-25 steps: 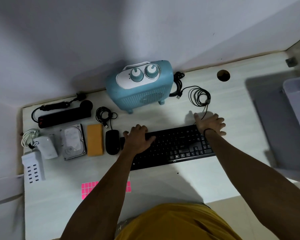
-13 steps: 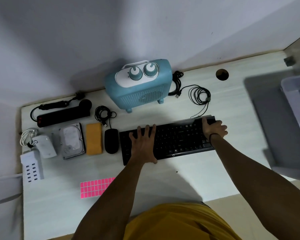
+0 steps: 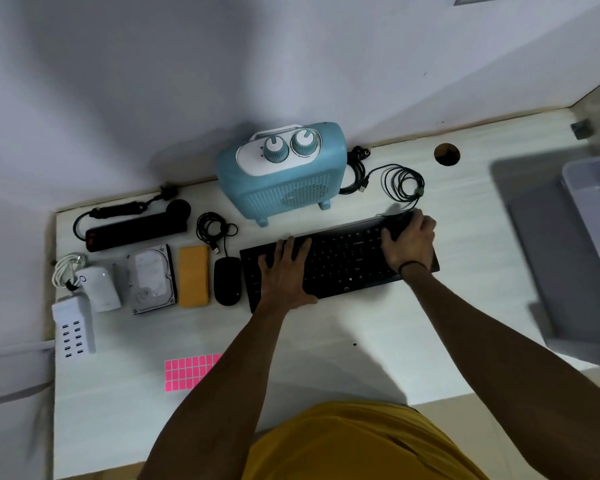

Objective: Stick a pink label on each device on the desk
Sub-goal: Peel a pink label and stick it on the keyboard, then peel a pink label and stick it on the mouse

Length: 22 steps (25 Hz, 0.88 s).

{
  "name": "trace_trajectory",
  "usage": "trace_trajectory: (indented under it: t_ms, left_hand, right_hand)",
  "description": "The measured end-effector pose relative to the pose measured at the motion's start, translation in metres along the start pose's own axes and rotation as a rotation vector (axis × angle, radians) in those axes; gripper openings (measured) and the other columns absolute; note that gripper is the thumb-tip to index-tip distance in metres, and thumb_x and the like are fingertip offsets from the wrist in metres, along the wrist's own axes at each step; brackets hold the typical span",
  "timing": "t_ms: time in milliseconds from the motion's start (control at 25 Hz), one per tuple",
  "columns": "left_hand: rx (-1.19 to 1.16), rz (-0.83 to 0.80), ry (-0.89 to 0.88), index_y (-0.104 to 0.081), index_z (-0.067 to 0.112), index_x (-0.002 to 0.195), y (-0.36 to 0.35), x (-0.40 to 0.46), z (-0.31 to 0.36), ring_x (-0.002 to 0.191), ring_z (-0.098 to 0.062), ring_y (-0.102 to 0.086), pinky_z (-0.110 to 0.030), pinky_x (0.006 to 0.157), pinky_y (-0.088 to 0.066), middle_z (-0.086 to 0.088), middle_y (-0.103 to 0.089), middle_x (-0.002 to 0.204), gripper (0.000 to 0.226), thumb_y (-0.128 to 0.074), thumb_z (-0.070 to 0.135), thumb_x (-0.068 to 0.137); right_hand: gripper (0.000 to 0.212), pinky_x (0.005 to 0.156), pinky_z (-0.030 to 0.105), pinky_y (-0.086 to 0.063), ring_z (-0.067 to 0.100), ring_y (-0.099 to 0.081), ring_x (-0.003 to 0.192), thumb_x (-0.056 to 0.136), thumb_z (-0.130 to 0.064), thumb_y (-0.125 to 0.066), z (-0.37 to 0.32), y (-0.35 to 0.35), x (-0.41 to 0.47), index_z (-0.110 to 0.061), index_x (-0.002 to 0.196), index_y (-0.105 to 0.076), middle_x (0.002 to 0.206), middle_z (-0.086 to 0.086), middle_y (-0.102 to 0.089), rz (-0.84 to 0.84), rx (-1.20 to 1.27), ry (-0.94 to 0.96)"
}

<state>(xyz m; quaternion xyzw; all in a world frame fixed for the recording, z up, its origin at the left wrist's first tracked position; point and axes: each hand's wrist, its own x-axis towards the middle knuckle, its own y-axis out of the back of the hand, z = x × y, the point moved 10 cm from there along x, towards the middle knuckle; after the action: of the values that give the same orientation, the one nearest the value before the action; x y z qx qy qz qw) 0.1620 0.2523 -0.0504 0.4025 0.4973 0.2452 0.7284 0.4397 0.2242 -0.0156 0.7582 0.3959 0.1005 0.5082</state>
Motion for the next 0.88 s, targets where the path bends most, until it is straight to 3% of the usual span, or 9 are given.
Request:
trace_trajectory:
  t_ms: [160,280,400,520,640,880]
  left_hand:
    - [-0.073,0.122,0.026,-0.024,0.026,0.156,0.000,-0.053,-0.018,0.153,-0.031,-0.014,-0.059,0.116,-0.024,-0.007,-0.016,0.165,0.092,-0.076,0.044,0.082]
    - [-0.084,0.125,0.139,-0.040,0.024,0.147,-0.022,-0.101,-0.064,0.143,-0.029,-0.032,-0.056,0.113,-0.030,-0.006,-0.034,0.152,0.069,-0.072,0.039,0.088]
    - [-0.084,0.023,0.228,-0.044,0.024,0.142,-0.054,-0.144,-0.117,0.133,-0.028,-0.043,-0.054,0.107,-0.034,-0.006,-0.042,0.141,0.068,-0.076,0.038,0.084]
    - [-0.067,-0.093,0.244,-0.041,0.025,0.144,-0.085,-0.174,-0.150,0.131,-0.029,-0.044,-0.058,0.107,-0.035,-0.006,-0.042,0.141,0.077,-0.081,0.039,0.079]
    - [-0.057,-0.105,0.204,-0.038,0.023,0.144,-0.101,-0.178,-0.155,0.131,-0.031,-0.045,-0.060,0.107,-0.036,-0.008,-0.043,0.141,0.081,-0.082,0.037,0.077]
    - [-0.025,-0.035,0.120,-0.042,0.018,0.139,-0.101,-0.167,-0.151,0.129,-0.032,-0.043,-0.058,0.106,-0.036,-0.010,-0.043,0.139,0.074,-0.082,0.031,0.079]
  right_hand:
    - [0.066,0.103,0.044,-0.046,0.037,-0.048,0.122,0.082,-0.024,-0.071,-0.068,-0.039,-0.074,0.000,0.136,-0.042,0.137,0.022,-0.040,-0.121,0.127,0.281]
    - [0.049,0.098,0.035,-0.047,0.030,-0.055,0.113,0.087,-0.024,-0.069,-0.101,-0.095,-0.143,-0.005,0.129,-0.053,0.129,0.016,-0.049,-0.387,0.120,0.414]
    - [0.036,0.091,0.036,-0.053,0.023,-0.062,0.097,0.086,-0.025,-0.070,-0.111,-0.152,-0.215,-0.013,0.119,-0.062,0.111,0.009,-0.063,-0.678,-0.002,0.555]
    - [0.048,0.090,0.034,-0.050,0.023,-0.060,0.103,0.086,-0.028,-0.069,-0.097,-0.188,-0.270,-0.018,0.131,-0.052,0.116,0.007,-0.063,-0.851,-0.126,0.556]
    - [0.062,0.092,0.035,-0.047,0.025,-0.056,0.110,0.086,-0.031,-0.069,-0.072,-0.204,-0.298,-0.018,0.139,-0.040,0.123,0.009,-0.058,-0.920,-0.233,0.537]
    - [0.065,0.093,0.036,-0.048,0.025,-0.057,0.109,0.083,-0.032,-0.072,-0.057,-0.197,-0.294,-0.019,0.139,-0.041,0.123,0.008,-0.057,-0.834,-0.264,0.435]
